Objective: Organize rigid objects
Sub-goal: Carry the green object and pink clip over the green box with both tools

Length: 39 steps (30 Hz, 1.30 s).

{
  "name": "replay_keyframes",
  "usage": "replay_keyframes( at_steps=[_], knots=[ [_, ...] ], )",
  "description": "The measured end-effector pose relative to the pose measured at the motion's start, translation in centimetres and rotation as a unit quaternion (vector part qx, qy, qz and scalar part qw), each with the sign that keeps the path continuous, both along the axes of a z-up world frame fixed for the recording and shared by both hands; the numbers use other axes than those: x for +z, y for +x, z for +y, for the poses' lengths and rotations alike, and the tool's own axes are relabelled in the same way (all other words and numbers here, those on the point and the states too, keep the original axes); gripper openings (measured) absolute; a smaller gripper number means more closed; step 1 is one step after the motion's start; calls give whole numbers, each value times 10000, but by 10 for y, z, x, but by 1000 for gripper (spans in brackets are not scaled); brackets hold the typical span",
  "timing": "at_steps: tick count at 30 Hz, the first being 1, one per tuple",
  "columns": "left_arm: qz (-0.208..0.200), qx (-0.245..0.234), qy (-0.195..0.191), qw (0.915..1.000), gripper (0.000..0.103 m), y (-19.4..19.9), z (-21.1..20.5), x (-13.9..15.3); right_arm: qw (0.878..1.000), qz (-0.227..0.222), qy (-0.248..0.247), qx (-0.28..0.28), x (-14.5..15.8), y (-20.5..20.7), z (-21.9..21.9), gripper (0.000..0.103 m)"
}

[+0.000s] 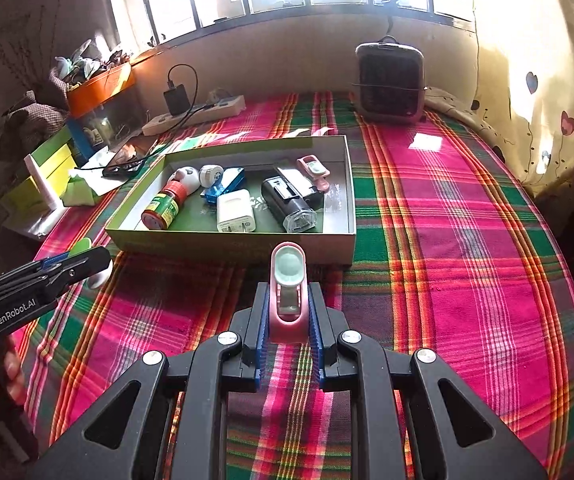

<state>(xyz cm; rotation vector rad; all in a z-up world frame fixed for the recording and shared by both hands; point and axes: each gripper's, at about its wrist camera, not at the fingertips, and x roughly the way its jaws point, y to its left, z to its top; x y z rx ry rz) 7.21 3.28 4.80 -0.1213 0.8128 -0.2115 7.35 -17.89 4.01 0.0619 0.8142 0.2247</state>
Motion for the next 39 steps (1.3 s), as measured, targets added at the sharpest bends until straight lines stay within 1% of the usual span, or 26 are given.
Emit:
replay_keyframes(
  at_steps=[12,25,31,39],
  knots=[
    [-94,-67,-37,9999,32,5,-4,11,9998,-157,10,141,17,7,8,19],
    [-84,-98,-41,9999,32,20,-4,17,9996,-200,19,220,25,22,13,19],
    [-84,-117,-90,9999,32,32,-6,19,9993,-243,-12,296,31,37,16,19],
    [-33,-189,-90,9998,32,51,-13,17,9987,-243,-75,434,35,69,23,19]
  ],
)
